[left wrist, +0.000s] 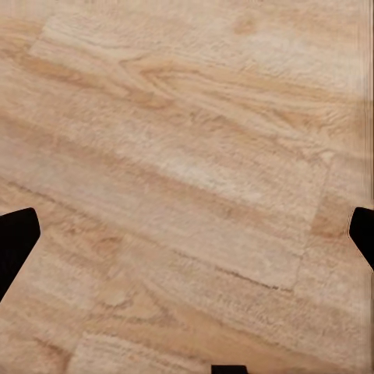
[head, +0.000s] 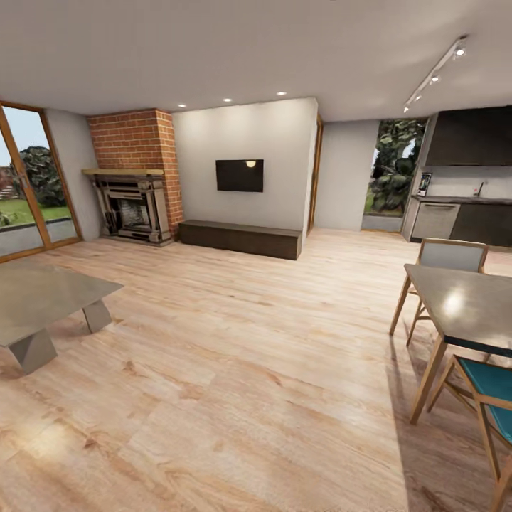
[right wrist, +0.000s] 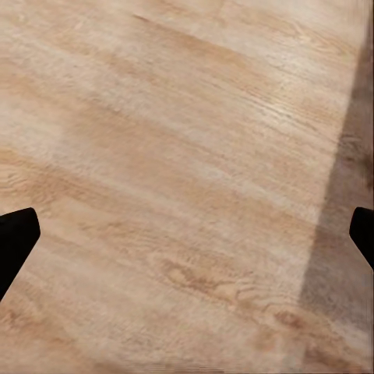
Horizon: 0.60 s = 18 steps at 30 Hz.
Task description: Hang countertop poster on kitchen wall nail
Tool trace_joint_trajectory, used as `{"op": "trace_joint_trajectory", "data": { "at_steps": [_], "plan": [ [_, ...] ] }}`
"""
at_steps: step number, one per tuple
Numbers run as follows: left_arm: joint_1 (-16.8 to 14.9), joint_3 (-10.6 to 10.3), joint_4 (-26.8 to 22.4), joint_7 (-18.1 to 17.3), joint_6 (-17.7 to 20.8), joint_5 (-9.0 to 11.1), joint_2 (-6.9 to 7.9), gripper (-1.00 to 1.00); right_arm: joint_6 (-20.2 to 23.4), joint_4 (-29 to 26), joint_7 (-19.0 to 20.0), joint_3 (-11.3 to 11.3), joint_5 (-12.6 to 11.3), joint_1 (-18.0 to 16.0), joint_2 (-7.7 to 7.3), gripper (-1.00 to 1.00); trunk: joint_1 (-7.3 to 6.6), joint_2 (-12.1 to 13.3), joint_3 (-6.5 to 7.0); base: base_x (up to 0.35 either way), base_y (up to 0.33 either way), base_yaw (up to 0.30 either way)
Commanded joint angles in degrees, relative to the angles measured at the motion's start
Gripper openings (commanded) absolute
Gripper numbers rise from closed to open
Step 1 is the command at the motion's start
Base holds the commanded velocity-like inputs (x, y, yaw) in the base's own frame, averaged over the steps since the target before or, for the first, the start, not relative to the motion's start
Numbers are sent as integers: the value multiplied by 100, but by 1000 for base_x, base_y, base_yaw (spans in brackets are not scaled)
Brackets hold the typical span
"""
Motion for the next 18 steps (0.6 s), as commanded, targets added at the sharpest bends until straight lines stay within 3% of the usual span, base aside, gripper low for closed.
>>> {"op": "trace_joint_trajectory", "data": {
  "at_steps": [1,12,18],
  "plan": [
    [3,-1,-8,-4,-9,-3,1,100,-18,5,4,-3,3,-4,1,100,0,-3,-5,-4,1,-298],
    [3,-1,-7,-2,-9,-3,-1,100,-20,6,0,0,6,-5,1,100,0,-3,-4,-1,0,-290],
    [3,-1,-7,-5,-9,-3,-1,100,-29,34,-1,-3,11,-5,-6,100,0,-3,-4,217,0,-68]
  ]
}}
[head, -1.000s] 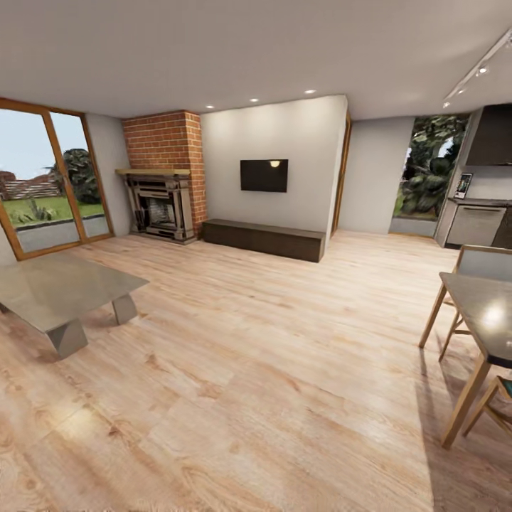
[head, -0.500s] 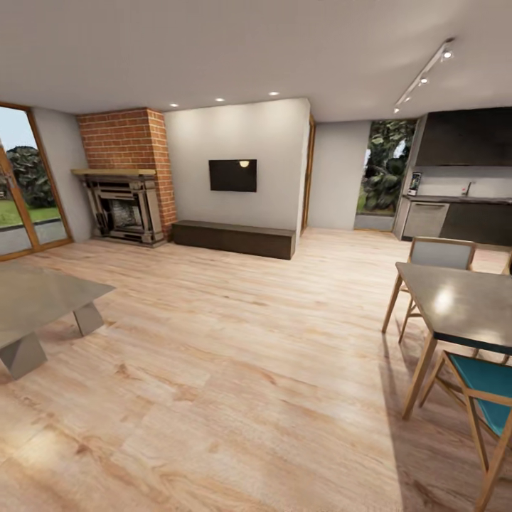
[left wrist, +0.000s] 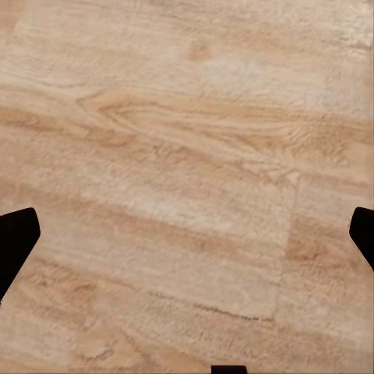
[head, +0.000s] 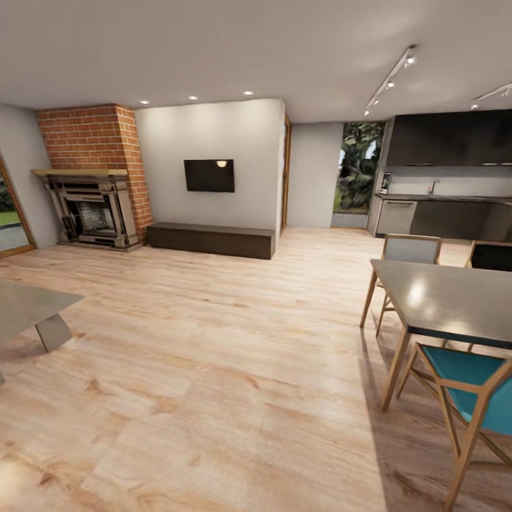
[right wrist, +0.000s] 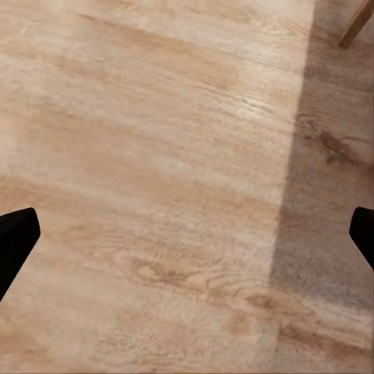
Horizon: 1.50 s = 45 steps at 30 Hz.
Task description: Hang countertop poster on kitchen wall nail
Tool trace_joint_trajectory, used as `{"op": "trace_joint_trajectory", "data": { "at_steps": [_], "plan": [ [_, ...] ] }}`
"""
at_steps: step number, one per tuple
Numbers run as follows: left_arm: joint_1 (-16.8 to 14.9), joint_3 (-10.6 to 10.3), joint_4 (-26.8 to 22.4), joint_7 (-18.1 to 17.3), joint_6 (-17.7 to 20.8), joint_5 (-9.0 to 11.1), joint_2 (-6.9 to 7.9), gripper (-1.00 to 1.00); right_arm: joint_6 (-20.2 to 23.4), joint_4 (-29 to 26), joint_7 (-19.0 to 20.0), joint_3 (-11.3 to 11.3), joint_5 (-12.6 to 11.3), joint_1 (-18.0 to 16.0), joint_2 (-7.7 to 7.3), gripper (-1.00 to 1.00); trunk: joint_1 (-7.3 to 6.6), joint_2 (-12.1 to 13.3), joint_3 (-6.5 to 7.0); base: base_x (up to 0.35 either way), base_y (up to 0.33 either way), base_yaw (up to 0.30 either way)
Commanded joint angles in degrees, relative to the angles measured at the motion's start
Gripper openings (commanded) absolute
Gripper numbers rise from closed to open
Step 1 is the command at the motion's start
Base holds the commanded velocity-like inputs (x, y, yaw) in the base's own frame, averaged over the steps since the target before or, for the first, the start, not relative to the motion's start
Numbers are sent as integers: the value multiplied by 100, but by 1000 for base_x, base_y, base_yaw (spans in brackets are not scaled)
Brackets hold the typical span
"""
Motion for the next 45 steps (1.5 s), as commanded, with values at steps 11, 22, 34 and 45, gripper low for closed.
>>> {"op": "trace_joint_trajectory", "data": {
  "at_steps": [11,22,34,45],
  "plan": [
    [1,7,-8,-3,-9,-1,1,100,-25,19,-10,-4,0,-2,-4,100,3,-2,-5,330,0,-4],
    [1,13,-13,-3,-9,4,6,100,-25,18,-9,-4,-2,-3,-2,100,3,-2,-5,338,0,-11],
    [1,17,-10,0,-9,3,9,100,-25,19,-9,-4,-2,0,-2,100,3,-2,16,338,0,-222],
    [1,17,-13,-2,-9,1,10,100,-25,19,-8,-4,-2,-2,-2,100,3,-2,42,338,0,-263]
  ]
}}
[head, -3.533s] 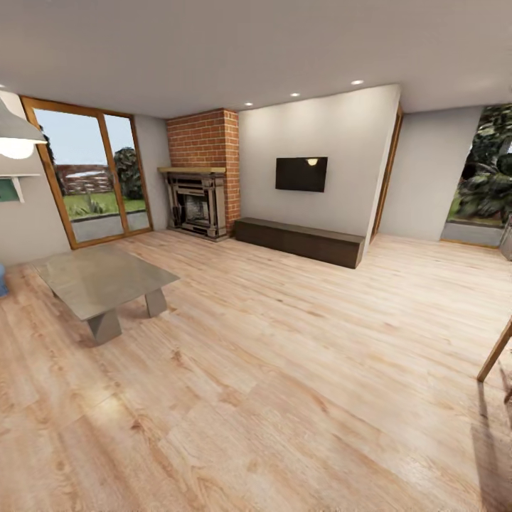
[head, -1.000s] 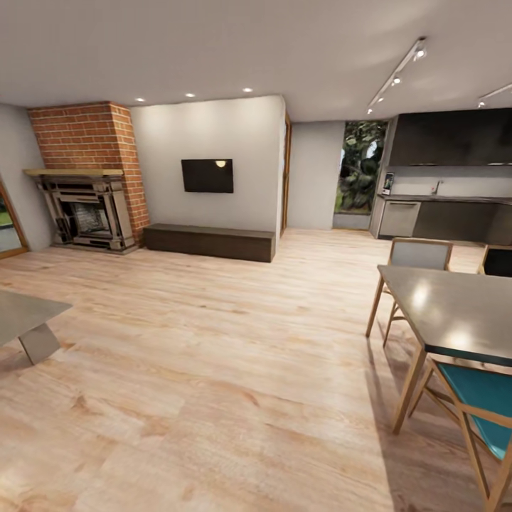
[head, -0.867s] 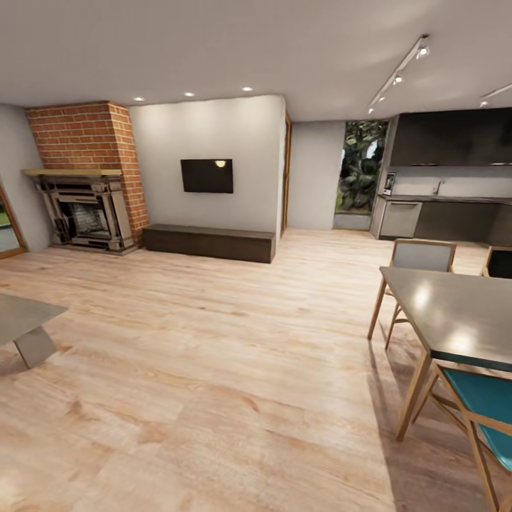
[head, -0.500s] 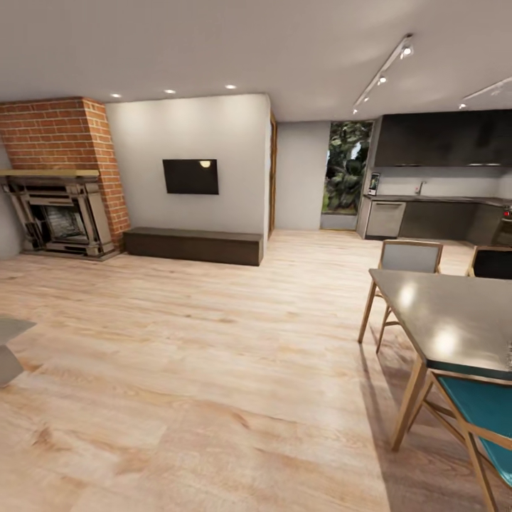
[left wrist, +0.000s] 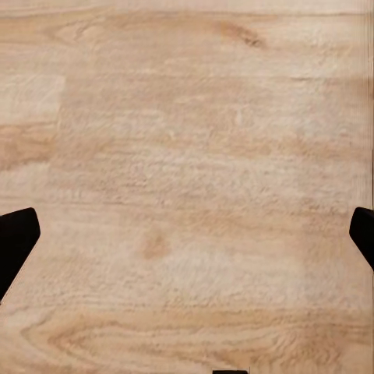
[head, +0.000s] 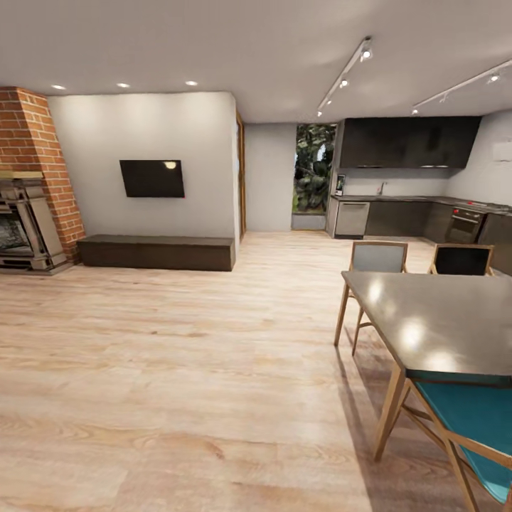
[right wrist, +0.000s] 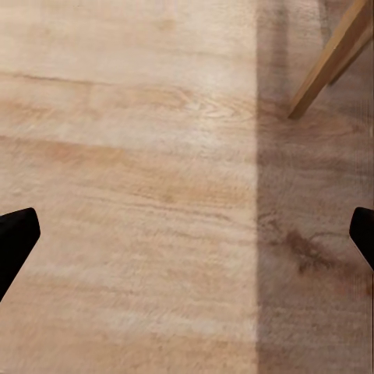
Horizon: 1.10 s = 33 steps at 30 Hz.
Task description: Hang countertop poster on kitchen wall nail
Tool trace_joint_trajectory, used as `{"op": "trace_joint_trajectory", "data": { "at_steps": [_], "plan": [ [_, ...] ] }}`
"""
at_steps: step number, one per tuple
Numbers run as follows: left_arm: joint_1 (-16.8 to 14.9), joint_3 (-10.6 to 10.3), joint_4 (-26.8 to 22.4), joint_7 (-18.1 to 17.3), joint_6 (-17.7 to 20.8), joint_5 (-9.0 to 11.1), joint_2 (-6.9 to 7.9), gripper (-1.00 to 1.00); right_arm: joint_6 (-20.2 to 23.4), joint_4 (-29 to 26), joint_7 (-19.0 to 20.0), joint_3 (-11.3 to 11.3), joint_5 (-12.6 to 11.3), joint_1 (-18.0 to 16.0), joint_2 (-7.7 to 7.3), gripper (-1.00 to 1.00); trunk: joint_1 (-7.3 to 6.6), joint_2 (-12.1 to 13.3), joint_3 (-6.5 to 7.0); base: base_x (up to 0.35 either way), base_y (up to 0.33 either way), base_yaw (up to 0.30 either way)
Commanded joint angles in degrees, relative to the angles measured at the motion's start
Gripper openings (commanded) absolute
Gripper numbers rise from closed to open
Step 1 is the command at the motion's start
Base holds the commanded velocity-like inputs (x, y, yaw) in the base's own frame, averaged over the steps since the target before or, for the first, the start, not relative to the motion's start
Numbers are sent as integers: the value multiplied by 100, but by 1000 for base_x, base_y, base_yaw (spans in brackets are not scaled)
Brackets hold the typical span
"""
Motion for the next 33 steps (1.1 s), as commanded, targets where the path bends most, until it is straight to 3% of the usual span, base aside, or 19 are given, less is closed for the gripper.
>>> {"op": "trace_joint_trajectory", "data": {
  "at_steps": [1,10,33],
  "plan": [
    [3,1,-8,-2,-9,-2,1,100,-18,5,3,-3,2,-4,1,100,4,-2,-3,338,0,-255],
    [3,3,-9,1,-9,1,1,100,-18,5,-4,-3,4,-4,1,100,4,-2,3,338,35,-88],
    [3,10,0,5,-9,1,1,100,-18,5,-5,-3,11,-3,-8,100,4,-2,3,337,146,-1]
  ]
}}
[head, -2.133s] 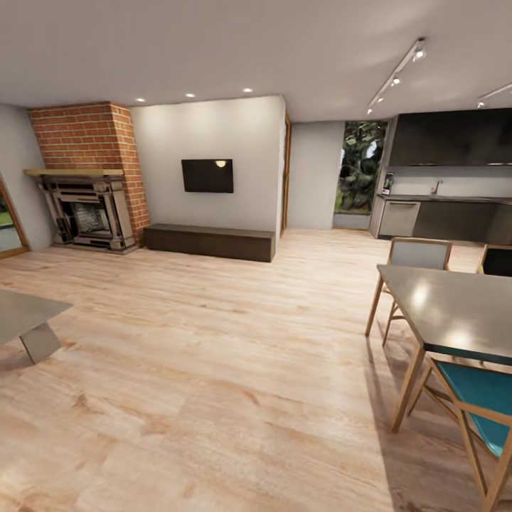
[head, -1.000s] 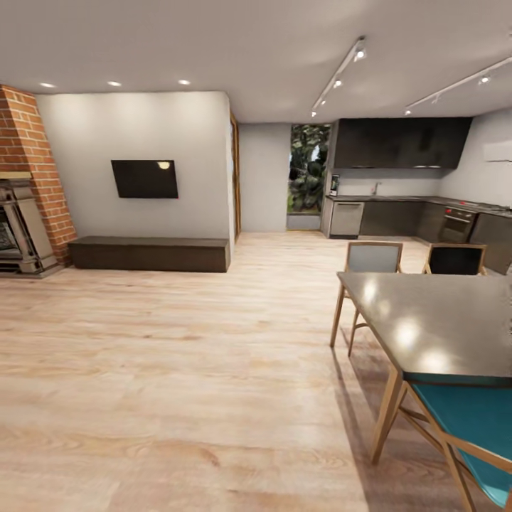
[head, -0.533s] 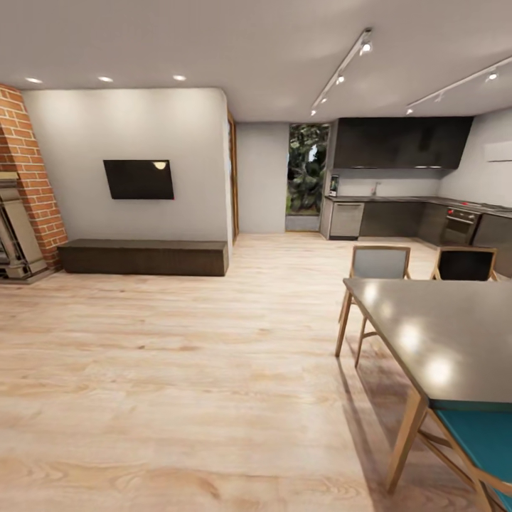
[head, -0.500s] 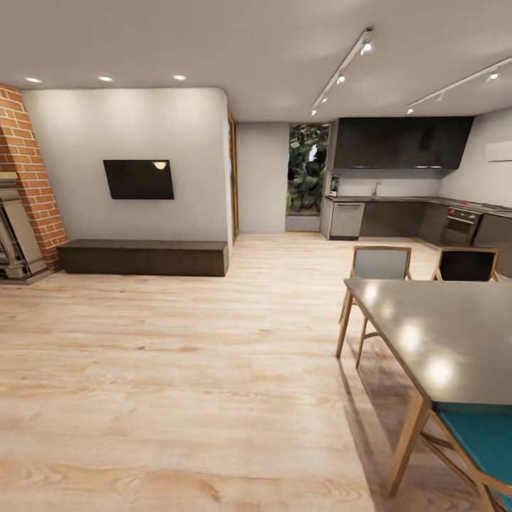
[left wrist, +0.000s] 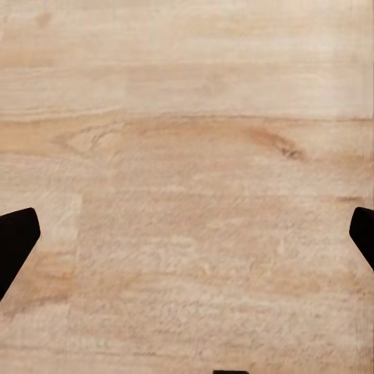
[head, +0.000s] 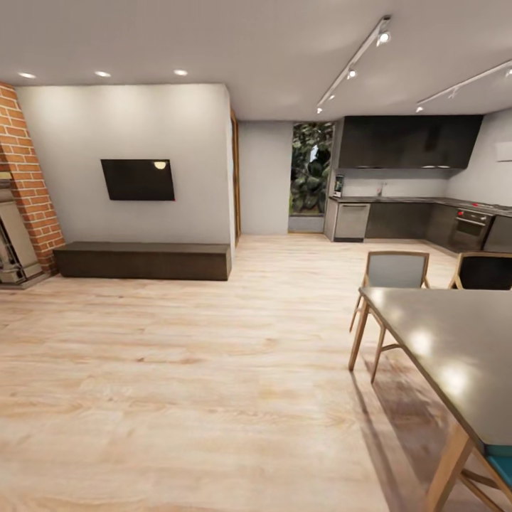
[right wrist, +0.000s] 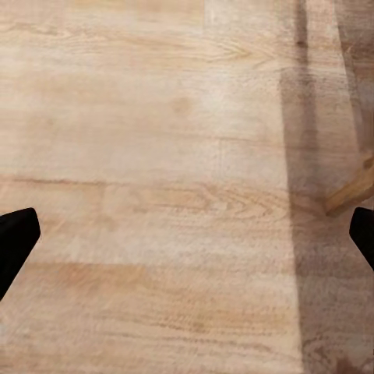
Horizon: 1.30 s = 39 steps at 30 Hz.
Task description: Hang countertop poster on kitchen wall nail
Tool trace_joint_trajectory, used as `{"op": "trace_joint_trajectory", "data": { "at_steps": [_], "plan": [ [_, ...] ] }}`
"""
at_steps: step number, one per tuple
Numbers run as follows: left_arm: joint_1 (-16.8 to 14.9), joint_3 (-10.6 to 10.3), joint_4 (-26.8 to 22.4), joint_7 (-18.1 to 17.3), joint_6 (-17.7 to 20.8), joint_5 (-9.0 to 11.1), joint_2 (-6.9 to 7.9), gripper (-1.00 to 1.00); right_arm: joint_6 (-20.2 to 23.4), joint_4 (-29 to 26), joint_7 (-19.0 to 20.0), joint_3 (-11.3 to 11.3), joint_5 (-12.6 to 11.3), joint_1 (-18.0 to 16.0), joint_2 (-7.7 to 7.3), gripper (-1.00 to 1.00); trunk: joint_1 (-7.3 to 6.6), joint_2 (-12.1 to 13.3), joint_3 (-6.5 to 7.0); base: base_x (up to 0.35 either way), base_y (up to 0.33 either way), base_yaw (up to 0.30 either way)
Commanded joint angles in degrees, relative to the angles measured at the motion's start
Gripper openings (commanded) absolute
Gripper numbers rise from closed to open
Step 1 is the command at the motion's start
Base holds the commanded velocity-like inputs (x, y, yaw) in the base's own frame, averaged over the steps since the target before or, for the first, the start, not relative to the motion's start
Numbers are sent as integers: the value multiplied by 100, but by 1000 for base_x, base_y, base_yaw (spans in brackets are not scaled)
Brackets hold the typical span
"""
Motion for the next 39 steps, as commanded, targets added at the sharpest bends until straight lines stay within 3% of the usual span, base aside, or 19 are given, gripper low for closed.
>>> {"op": "trace_joint_trajectory", "data": {
  "at_steps": [1,39],
  "plan": [
    [1,2,-4,-3,-10,-3,0,100,-17,2,2,-3,3,-3,0,100,4,-2,-5,337,130,0],
    [1,10,-13,5,-10,6,0,100,-17,2,0,-3,-5,-3,2,100,4,-2,-5,337,20,0]
  ]
}}
